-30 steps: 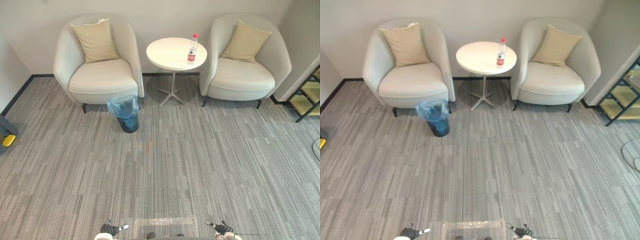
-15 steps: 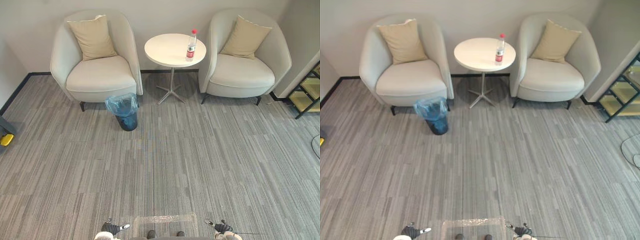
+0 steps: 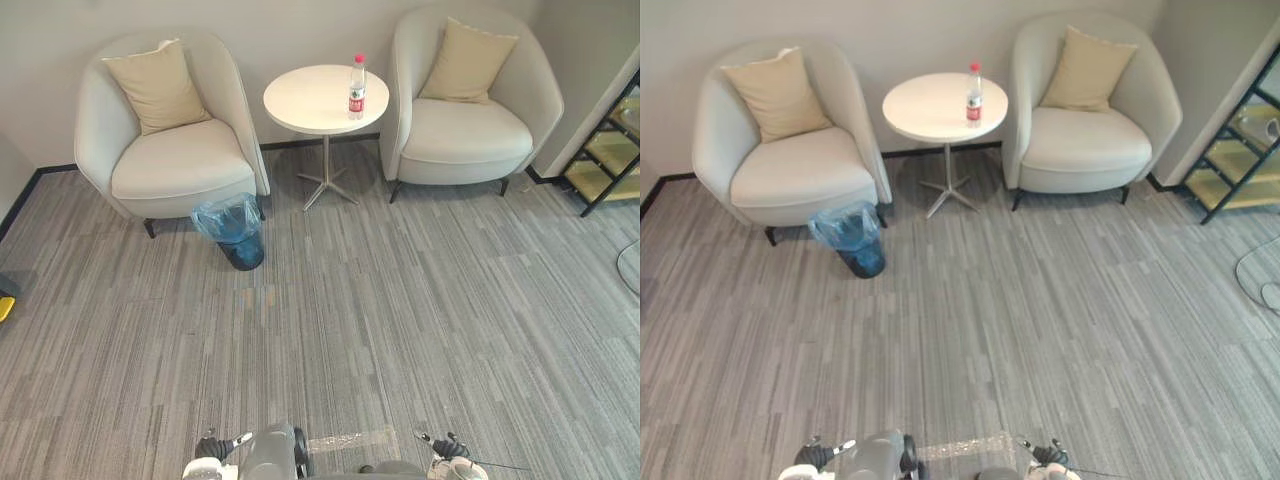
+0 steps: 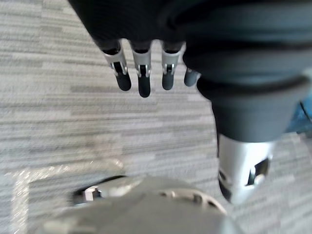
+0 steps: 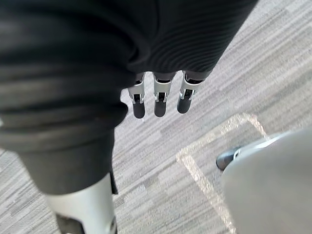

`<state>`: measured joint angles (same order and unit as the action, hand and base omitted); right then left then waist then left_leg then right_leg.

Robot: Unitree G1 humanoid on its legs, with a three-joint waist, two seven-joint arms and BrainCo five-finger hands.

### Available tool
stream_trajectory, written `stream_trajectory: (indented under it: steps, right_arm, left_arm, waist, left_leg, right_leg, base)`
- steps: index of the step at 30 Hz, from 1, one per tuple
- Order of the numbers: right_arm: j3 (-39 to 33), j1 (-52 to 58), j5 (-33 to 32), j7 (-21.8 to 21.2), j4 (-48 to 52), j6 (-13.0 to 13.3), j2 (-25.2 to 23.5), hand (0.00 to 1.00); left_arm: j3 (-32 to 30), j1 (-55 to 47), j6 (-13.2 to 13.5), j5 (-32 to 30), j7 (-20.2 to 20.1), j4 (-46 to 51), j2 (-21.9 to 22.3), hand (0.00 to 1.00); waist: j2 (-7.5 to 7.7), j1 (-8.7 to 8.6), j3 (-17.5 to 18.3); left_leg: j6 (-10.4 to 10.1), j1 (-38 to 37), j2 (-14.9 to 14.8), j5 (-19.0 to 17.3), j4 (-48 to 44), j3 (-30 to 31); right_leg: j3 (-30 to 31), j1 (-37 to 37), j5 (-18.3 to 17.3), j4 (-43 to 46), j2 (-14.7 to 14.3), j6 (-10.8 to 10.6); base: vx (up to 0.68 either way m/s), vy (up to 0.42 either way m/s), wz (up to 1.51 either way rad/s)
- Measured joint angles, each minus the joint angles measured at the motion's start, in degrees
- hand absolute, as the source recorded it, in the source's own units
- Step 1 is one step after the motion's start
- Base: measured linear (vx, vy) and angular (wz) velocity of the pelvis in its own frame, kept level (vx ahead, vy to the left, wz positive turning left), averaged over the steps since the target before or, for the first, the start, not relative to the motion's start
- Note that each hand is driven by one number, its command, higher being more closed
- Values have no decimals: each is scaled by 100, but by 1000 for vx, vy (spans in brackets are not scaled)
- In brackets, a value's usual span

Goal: Gather rubbish on tea table into small bin, then transfer packed bag to large trash can.

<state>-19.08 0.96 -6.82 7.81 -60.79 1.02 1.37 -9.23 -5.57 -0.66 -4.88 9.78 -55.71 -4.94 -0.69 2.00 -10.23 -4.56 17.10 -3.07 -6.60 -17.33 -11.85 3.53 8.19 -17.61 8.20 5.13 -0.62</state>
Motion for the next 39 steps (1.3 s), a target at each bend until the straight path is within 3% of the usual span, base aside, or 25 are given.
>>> stream_trajectory:
  steps: [1, 3, 5, 6, 8, 9, 11, 12, 13, 14, 16, 18, 19, 20, 22, 23, 25, 27, 29, 31, 33, 34, 35, 36, 39]
  right_arm:
    - [-2, -20, -3, 1, -64, 0, 67, 0]
    - [-54, -47, 4, -7, -192, -15, 6, 0]
    - [-142, 4, 14, -18, -108, -32, -95, 0]
    - [-141, 34, 14, -31, -101, -32, -99, 0]
    - [-73, 7, 33, -73, -80, -11, -98, 0]
    - [-26, 10, 58, -77, -17, 8, -96, 0]
    - [13, 43, 67, -78, 182, 21, -76, 0]
    - [14, 50, 70, -75, 212, 21, -65, 0]
    - [15, 54, 71, -69, 260, 22, -55, 0]
    - [-2, 37, 69, -60, 325, 47, -45, 0]
    - [5, 10, 69, -63, 349, 71, -57, 0]
    - [7, 5, 68, -62, 334, 73, -76, 0]
    - [22, 20, 71, -66, 239, 69, -99, 0]
    - [-16, -54, 14, -95, 173, 77, -48, 0]
    - [-7, -149, 61, -95, 82, 67, 97, 0]
    - [-30, -149, 61, -94, 84, 69, 108, 0]
    - [-56, -133, 55, -89, 91, 66, 90, 0]
    - [8, -72, 42, -40, 136, 57, 100, 0]
    - [113, -46, 38, -5, 133, 43, 93, 0]
    - [144, -57, 11, 8, 127, 26, 91, 0]
    - [132, -46, 9, 8, 121, 10, 92, 0]
    - [133, -41, 11, 9, 118, 4, 102, 0]
    - [129, -29, 11, 14, 101, 2, 117, 0]
    - [130, -26, 15, 13, 66, 0, 122, 0]
    - [103, 0, 40, -4, -132, -15, 66, 0]
  left_arm:
    - [16, -27, 0, 2, 5, -48, -14, 0]
    - [17, 7, -3, -12, 7, -127, -110, 0]
    - [-12, 35, -12, -10, 9, -167, -124, 0]
    - [-26, 30, -16, -7, 9, -179, -127, 0]
    - [-8, 7, -21, -2, 8, -180, -133, 0]
    - [9, 30, -30, 1, 7, -182, -136, 0]
    - [10, 94, -66, 43, 7, -183, -113, 0]
    - [10, 106, -89, 44, 6, -191, -102, 0]
    - [10, 149, -101, 46, 5, -220, -92, 0]
    - [18, 191, -112, 48, 2, -270, -63, 0]
    - [58, 243, -96, 48, -3, -310, -14, 0]
    - [189, 277, -82, 49, -8, -333, 81, 0]
    - [229, 274, -74, 51, -8, -333, 99, 0]
    - [192, 356, -78, 51, -1, -377, 182, 0]
    - [136, 383, -72, 51, -10, -459, 373, 0]
    - [116, 380, -76, 50, -7, -468, 421, 0]
    - [92, 384, -78, 48, -14, -439, 413, 0]
    - [-118, 380, -76, 61, -2, -266, 416, 0]
    - [-221, 364, -58, 145, 1, -99, 447, 0]
    - [-205, 363, 4, 174, 1, -14, 470, 0]
    - [-88, 366, 33, 178, 3, 14, 465, 0]
    - [-32, 367, 33, 177, 4, 8, 468, 0]
    - [-28, 369, 36, 192, 3, -5, 469, 0]
    - [-24, 379, 32, 207, 2, -16, 470, 0]
    - [6, 443, 23, 154, -13, -182, 351, 0]
  waist:
    - [25, 42, 16]
    - [142, 35, 111]
    - [227, 113, 130]
    - [259, 117, 144]
    - [306, 113, 198]
    - [300, 101, 191]
    - [237, 21, 152]
    - [200, 2, 136]
    - [156, -2, 109]
    - [123, -107, 72]
    - [118, -198, 69]
    - [146, -235, 76]
    - [316, -258, 130]
    - [259, -240, 52]
    - [-41, -216, 78]
    - [-101, -210, 102]
    - [-126, -212, 111]
    - [-128, -180, 35]
    - [-139, -125, -30]
    - [-148, -52, -50]
    - [-153, 7, -46]
    - [-183, 26, -44]
    - [-195, 79, -28]
    - [-186, 139, 17]
    - [37, 106, 163]
  left_leg:
    - [145, -37, 84, 508, 32, -4]
    - [397, -4, 245, 205, -60, -109]
    - [657, -272, 373, -53, -132, -299]
    - [705, -485, 429, -123, -55, -379]
    - [773, -1154, 584, -274, 346, -495]
    - [757, -1345, 605, -324, 443, -491]
    - [681, -2057, 604, -422, 817, -440]
    - [674, -2218, 592, -426, 930, -418]
    - [663, -2428, 567, -431, 1057, -389]
    - [662, -2762, 434, -431, 1155, -313]
    - [662, -2944, 319, -431, 1164, -200]
    - [563, -3175, 266, -491, 1289, -17]
    - [376, -3305, 389, -613, 1332, 184]
    - [252, -3436, 322, -744, 1338, 314]
    - [224, -3527, 19, -758, 1283, 400]
    - [223, -3506, -58, -757, 1190, 421]
    - [118, -2968, -280, -792, -179, 645]
    - [-348, -1827, -648, -517, -2704, 836]
    - [-292, -1215, -800, -612, -3540, 660]
    - [-112, -749, -772, -769, -3174, 276]
    - [-49, -663, -546, -743, -1724, 41]
    - [-12, -711, -377, -507, -580, 48]
    - [49, -757, -276, 41, 93, 109]
    - [133, -873, -187, 285, 320, 67]
    - [445, -950, 81, 75, 236, -154]
  right_leg:
    - [110, 110, -58, -139, 80, -17]
    - [184, 152, -10, -45, 204, 49]
    - [343, -251, 53, 1225, 285, -76]
    - [396, -385, 123, 1755, 338, -245]
    - [454, -1085, 748, 3608, 385, -1020]
    - [375, -1350, 906, 4208, 387, -1146]
    - [-438, -2051, 776, 5405, 584, -813]
    - [-655, -2185, 689, 5455, 648, -686]
    - [-908, -2312, 545, 5396, 715, -593]
    - [-1440, -2493, 257, 4689, 777, -389]
    - [-1591, -2644, 303, 3644, 678, -312]
    - [-1471, -2631, 941, 2154, 498, -217]
    - [-1242, -2617, 1688, 1418, 459, -175]
    - [-1177, -2664, 1690, 1673, 360, -135]
    - [-1234, -2618, 1316, 1804, 101, -4]
    - [-1254, -2605, 1200, 1819, 22, 26]
    - [-1282, -2324, 921, 1651, -161, 32]
    - [-1427, -1766, 816, 1293, -297, 49]
    - [-1469, -1354, 732, 1093, -348, 111]
    - [-1472, -990, 706, 802, -314, 77]
    - [-1440, -768, 657, 616, -258, -6]
    - [-1398, -657, 612, 525, -258, -78]
    - [-1290, -581, 569, 454, -270, -128]
    - [-1149, -498, 561, 347, -252, -167]
    - [-904, -385, 595, 186, 9, -318]
  base:
    - [461, 359, -48]
    - [445, 236, -16]
    - [488, 203, -19]
    - [462, 185, -29]
    - [470, 166, -28]
    - [478, 145, -22]
    - [386, 68, -7]
    - [393, 19, 2]
    - [376, -31, 21]
    - [363, -57, 28]
    - [388, -162, 42]
    - [362, -210, 48]
    - [334, -204, 30]
    - [455, -299, 14]
    - [335, -233, -22]
    - [313, -236, -25]
    - [321, -268, 0]
    - [309, -207, 23]
    - [256, -105, 10]
    - [274, -28, -7]
    - [254, 56, -15]
    - [315, 124, -24]
    - [349, 148, -42]
    - [417, 166, -35]
    - [474, 161, -21]
